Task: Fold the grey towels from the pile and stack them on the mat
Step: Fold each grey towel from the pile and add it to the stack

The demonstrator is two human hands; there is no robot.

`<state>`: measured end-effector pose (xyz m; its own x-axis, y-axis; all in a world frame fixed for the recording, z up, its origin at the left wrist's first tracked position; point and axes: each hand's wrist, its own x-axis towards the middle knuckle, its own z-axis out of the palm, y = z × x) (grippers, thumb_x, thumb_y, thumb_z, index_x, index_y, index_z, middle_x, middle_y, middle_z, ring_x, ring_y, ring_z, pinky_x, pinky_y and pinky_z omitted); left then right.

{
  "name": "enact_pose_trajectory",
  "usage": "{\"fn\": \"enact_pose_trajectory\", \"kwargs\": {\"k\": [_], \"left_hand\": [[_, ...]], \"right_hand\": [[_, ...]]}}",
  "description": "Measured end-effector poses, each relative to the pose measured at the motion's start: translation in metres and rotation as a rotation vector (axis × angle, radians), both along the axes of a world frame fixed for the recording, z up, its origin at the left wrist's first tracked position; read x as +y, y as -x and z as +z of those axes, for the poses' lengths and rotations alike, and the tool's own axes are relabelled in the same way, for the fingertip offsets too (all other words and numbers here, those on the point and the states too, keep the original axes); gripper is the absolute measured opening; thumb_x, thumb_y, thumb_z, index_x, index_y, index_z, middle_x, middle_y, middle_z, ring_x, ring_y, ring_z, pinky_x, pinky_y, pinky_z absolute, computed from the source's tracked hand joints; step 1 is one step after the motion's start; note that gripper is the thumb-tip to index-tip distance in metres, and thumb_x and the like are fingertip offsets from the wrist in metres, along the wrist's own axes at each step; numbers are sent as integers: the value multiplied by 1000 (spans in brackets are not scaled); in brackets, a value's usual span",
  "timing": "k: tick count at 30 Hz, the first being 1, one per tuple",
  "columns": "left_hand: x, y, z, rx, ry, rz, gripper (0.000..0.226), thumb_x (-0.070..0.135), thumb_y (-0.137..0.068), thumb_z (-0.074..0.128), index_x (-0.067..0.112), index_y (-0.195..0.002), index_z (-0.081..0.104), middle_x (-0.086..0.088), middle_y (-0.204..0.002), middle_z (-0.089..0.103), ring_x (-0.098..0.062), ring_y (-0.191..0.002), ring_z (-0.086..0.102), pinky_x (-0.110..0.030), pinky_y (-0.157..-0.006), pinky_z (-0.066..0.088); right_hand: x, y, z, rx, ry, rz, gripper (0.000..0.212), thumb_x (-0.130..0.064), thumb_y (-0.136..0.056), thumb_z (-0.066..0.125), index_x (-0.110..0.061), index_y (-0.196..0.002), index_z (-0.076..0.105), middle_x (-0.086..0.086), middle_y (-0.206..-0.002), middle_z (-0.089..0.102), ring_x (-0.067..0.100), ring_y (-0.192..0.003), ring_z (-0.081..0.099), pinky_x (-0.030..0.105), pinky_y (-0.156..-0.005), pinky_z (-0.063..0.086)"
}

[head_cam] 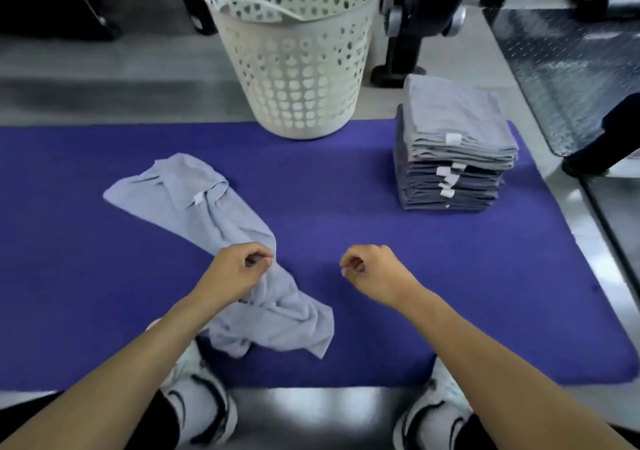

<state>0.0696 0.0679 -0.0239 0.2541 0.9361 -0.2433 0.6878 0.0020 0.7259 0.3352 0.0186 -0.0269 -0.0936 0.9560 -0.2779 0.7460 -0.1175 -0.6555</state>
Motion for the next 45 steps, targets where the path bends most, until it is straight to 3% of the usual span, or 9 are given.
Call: {"fn": "enact_pose_trajectory", "kwargs": {"k": [5,9,13,16,22,31,37,40,45], "left_hand": [[-44,53,-53,37,101,48,20,7,-88,65,26,-89,72,13,-92,72,0,-83,65,-3,-75,42],[-51,72,-105,226,164,-47,35,17,-82,68,18,-117,70,-4,-121,67,-23,-113,60,-31,-103,41],[-55,60,-139,495,204,-238,69,35,-82,59,31,-148,39,-4,-153,37,-30,-142,31,-44,-118,21],[-57,48,-143,540,-4,-182,42,24,-90,59,26,-132,57,-7,-127,61,-29,-125,50,-41,-109,29],[-45,39,-88,96,30,-54,21,15,-88,66,23,-105,72,5,-96,69,-16,-89,62,-29,-84,47],[-45,48,56,-173,45,-148,12,20,-86,70,31,-91,72,6,-86,73,-18,-84,67,-32,-79,52],[-61,62,102,-154,63,-239,4,19,-88,71,19,-92,73,2,-88,72,-14,-82,65,-27,-77,51],[-68,70,96,-104,94,-164,29,47,-74,69,22,-90,73,1,-84,72,-13,-79,65,-33,-77,50],[-77,60,66,-5,161,-128,5,19,-90,70,17,-94,73,-8,-86,72,-26,-81,67,-35,-76,53]], "right_hand": [[-56,35,-35,43,154,-105,11,-12,-91,61,-13,-94,71,-5,-91,72,12,-87,66,34,-83,56],[-74,53,-48,51,187,-134,14,-11,-91,59,-14,-89,72,-4,-83,72,15,-81,68,36,-78,57],[-85,66,-55,105,171,-213,13,-10,-92,62,-18,-94,72,-9,-85,73,6,-80,68,22,-77,55],[-96,66,-56,145,172,-245,10,-13,-92,65,-19,-96,72,-11,-86,73,0,-80,67,15,-76,54],[-97,59,-49,175,139,-314,10,-14,-91,66,-19,-99,71,-11,-91,71,0,-85,66,8,-73,48],[-84,80,-17,305,-55,-115,66,-33,-78,82,-28,-135,51,-16,-126,48,-1,-115,49,15,-94,43],[-76,81,21,432,-144,-209,3,-12,-94,62,-12,-95,65,-7,-86,69,11,-80,64,28,-73,53],[-80,69,45,501,-137,-251,8,-8,-94,58,-13,-89,62,-5,-70,65,9,-65,59,24,-60,47],[-96,45,58,436,-157,-290,24,-2,-89,53,-18,-84,70,-6,-81,72,11,-79,67,22,-71,53]]}}
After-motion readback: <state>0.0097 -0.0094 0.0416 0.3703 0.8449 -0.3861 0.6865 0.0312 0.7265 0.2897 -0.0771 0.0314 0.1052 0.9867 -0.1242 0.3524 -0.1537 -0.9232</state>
